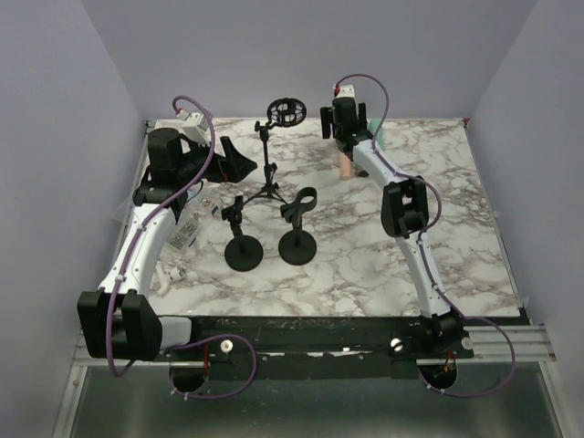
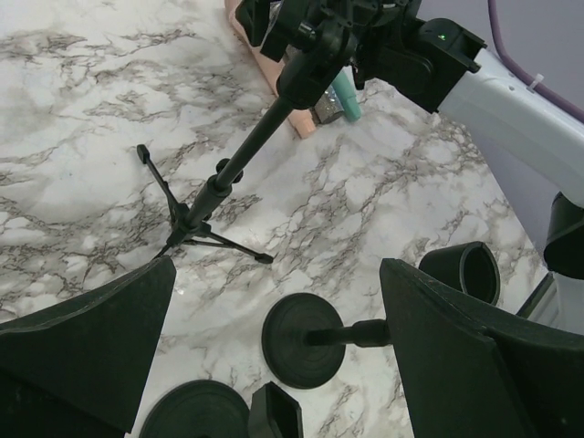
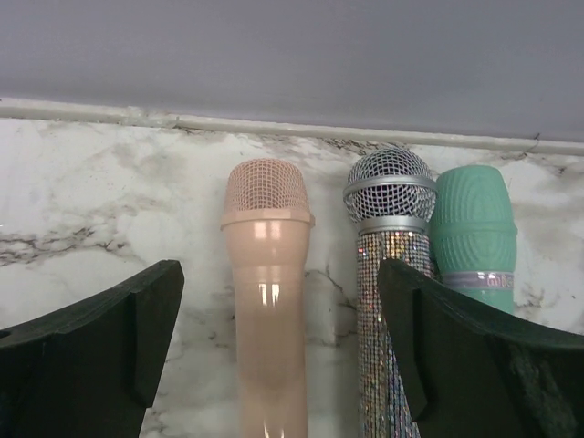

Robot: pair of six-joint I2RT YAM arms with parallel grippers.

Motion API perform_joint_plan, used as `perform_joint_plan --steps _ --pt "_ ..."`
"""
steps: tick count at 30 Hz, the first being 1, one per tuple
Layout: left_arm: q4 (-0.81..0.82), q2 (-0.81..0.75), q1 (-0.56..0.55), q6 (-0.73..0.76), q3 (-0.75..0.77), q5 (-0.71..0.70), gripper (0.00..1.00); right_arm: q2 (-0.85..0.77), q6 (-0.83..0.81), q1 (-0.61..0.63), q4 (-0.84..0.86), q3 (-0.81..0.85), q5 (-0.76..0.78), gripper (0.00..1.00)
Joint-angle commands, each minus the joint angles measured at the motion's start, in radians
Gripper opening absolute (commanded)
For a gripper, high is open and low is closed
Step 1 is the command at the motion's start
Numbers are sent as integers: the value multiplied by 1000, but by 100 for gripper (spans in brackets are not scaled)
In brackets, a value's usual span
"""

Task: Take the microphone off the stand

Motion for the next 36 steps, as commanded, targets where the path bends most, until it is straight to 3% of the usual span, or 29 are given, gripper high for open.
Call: perform_joint_plan --steps 1,13,21,26,32,36 --pt "36 -57 3 -14 6 18 98 -198 107 9 -97 -88 16 96" --pt "42 -105 2 -1 -7 1 98 -534 346 9 -410 -343 -176 96" --pt "50 -130 2 -20 -1 15 98 -739 519 7 -420 -551 -427 97" --pt "54 -149 2 -60 30 6 98 -744 680 7 -302 -640 -691 96" --pt "81 -118 2 -138 127 40 98 -689 926 7 -25 -782 -993 93" --pt "52 -83 2 -87 172 58 98 -640 1112 12 202 -860 -1118 91"
